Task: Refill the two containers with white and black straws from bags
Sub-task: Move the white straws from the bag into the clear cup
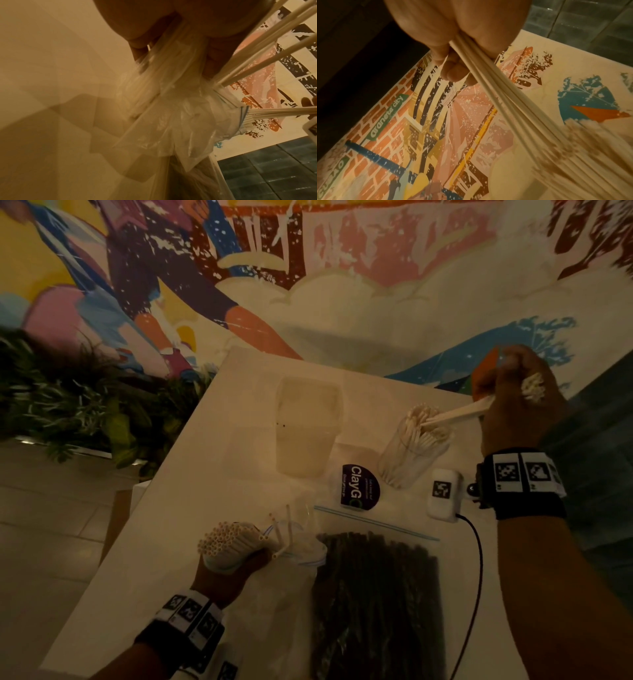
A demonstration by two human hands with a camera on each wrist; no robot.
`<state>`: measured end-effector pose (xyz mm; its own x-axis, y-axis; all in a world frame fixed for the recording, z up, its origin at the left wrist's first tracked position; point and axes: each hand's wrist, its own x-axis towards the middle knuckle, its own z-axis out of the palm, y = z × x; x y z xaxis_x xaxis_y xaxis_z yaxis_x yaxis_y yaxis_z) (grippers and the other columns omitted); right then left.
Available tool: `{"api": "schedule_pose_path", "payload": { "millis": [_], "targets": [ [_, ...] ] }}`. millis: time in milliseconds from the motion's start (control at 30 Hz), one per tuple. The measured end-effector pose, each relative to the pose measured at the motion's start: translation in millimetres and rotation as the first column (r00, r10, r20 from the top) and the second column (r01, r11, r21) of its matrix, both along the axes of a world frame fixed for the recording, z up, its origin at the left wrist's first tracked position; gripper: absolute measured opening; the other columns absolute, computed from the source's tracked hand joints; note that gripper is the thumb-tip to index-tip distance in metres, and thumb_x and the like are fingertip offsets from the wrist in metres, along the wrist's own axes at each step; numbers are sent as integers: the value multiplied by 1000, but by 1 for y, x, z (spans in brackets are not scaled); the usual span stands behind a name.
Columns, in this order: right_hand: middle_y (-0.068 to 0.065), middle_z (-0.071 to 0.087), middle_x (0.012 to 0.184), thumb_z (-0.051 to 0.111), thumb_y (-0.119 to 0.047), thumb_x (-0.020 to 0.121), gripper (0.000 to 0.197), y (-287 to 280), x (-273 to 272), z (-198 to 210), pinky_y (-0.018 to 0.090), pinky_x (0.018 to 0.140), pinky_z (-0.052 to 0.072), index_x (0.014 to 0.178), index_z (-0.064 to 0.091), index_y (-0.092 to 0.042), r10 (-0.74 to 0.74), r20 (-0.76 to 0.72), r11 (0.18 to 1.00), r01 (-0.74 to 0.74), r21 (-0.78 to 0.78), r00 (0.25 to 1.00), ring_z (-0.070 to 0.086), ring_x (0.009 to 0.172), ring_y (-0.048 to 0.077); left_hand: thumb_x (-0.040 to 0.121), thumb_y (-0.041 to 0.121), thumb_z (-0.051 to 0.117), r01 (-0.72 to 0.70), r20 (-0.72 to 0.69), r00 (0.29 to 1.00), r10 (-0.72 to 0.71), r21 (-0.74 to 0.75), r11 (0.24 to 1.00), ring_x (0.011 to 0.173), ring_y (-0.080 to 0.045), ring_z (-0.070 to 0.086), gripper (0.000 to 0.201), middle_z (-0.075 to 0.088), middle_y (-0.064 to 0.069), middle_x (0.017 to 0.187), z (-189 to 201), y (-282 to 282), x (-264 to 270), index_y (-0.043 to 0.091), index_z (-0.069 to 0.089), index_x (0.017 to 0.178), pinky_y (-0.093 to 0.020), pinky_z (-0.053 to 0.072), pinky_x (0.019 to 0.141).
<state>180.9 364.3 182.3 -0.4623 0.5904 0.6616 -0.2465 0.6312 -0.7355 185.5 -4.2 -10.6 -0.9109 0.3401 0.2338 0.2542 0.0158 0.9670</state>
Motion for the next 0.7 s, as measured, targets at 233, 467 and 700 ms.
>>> {"api": "schedule_pose_path", "payload": {
  "millis": [233, 467, 700],
  "targets": [
    [-17, 62, 61, 48, -25, 99, 19, 0, -8, 5, 50, 90, 51, 102, 66, -28, -44, 66, 992, 35, 122, 997, 61, 60, 1, 69, 69, 61, -18, -8, 1000, 18, -9, 1000, 86, 9, 62, 22, 66, 33, 90, -5, -3, -2, 54, 67, 84, -9, 50, 77],
    [-27, 65, 63, 52, -13, 97, 20, -8, -10, -4, 5, 70, 44, 106, 67, -4, 109, 276, 989, -132, 65, 955, 60, 62, -5, 64, 73, 59, 7, 7, 1000, -7, 21, 1000, 84, 15, 60, 23, 64, 39, 89, 6, 2, 1, 59, 64, 82, -3, 48, 74],
    [-25, 66, 62, 53, -10, 96, 20, -15, -10, 6, 6, 72, 44, 109, 68, -5, 171, 303, 981, -192, 38, 938, 60, 62, -4, 51, 69, 70, -60, 104, 992, 64, -44, 997, 78, 9, 62, 26, 69, 10, 78, -20, -4, -3, 56, 66, 73, -10, 52, 70]
  ]
}}
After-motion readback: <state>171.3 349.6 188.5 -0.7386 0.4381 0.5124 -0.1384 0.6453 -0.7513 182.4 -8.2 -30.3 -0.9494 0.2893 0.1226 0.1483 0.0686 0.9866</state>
